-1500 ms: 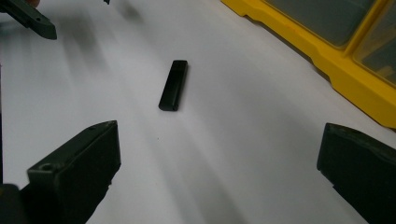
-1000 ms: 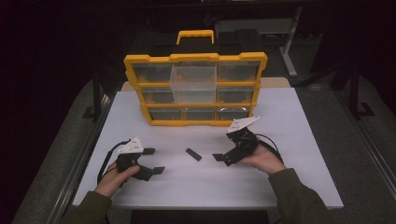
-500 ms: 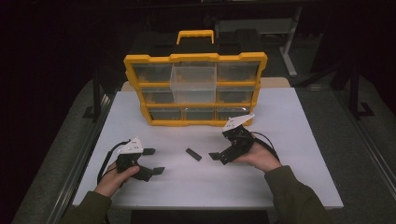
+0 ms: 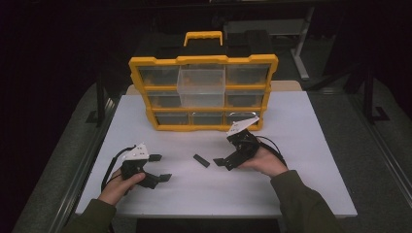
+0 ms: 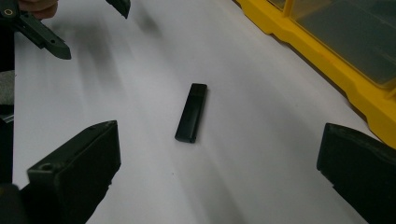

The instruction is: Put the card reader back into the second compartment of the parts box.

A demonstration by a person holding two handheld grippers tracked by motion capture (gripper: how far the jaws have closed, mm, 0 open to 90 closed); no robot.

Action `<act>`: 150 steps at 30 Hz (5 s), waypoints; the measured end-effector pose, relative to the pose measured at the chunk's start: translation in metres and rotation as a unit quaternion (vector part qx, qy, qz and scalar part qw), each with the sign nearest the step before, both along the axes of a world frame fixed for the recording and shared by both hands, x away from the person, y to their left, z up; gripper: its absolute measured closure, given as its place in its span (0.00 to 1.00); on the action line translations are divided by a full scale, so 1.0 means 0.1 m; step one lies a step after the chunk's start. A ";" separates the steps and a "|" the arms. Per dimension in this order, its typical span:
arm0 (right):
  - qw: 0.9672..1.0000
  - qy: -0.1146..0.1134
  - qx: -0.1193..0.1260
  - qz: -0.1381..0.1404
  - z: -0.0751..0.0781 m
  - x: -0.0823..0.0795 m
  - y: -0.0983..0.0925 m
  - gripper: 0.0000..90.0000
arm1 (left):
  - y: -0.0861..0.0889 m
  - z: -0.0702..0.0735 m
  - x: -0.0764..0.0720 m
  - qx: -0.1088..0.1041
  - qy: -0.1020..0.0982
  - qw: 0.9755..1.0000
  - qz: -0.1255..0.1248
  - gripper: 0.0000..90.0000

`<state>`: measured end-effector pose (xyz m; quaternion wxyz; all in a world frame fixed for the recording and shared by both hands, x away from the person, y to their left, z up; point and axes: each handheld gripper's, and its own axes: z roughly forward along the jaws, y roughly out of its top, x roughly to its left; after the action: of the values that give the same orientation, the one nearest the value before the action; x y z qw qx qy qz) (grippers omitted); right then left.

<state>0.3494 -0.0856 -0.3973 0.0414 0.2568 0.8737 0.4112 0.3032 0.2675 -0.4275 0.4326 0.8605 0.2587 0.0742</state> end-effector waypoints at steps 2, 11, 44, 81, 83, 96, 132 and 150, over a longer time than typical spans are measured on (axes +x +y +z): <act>1.000 0.000 0.000 0.001 0.01 0.00 0.02 0.00 | 0.00 0.00 0.00 0.000 0.000 1.000 0.000 0.16; 1.000 -0.002 -0.002 0.007 0.02 0.03 0.10 0.00 | 0.00 0.00 0.00 0.000 0.000 1.000 0.000 0.16; 1.000 -0.001 -0.004 0.028 0.05 0.12 0.44 0.00 | 0.01 0.01 -0.01 -0.004 -0.001 1.000 -0.001 0.16; 0.999 -0.009 -0.031 0.037 0.00 0.16 0.73 0.14 | 0.01 0.01 -0.02 -0.005 -0.001 1.000 -0.002 0.16; 0.999 -0.005 -0.033 0.033 -0.01 0.16 0.73 0.17 | 0.01 0.01 -0.02 -0.006 -0.001 1.000 -0.001 0.16; 0.998 0.013 -0.043 0.039 -0.07 0.16 0.73 0.39 | 0.02 0.02 -0.02 -0.007 -0.002 1.000 -0.001 0.16; 0.994 0.031 -0.098 0.028 -0.38 0.19 0.80 0.71 | 0.02 0.01 -0.03 -0.006 -0.003 1.000 -0.004 0.16; 0.994 0.017 -0.107 0.028 -0.40 0.17 0.81 0.80 | 0.01 0.01 -0.03 -0.006 -0.004 1.000 -0.004 0.16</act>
<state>0.3666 -0.0045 -0.4376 0.0417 0.2330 0.9202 0.3118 0.2998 0.2689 -0.4260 0.4392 0.8586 0.2539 0.0738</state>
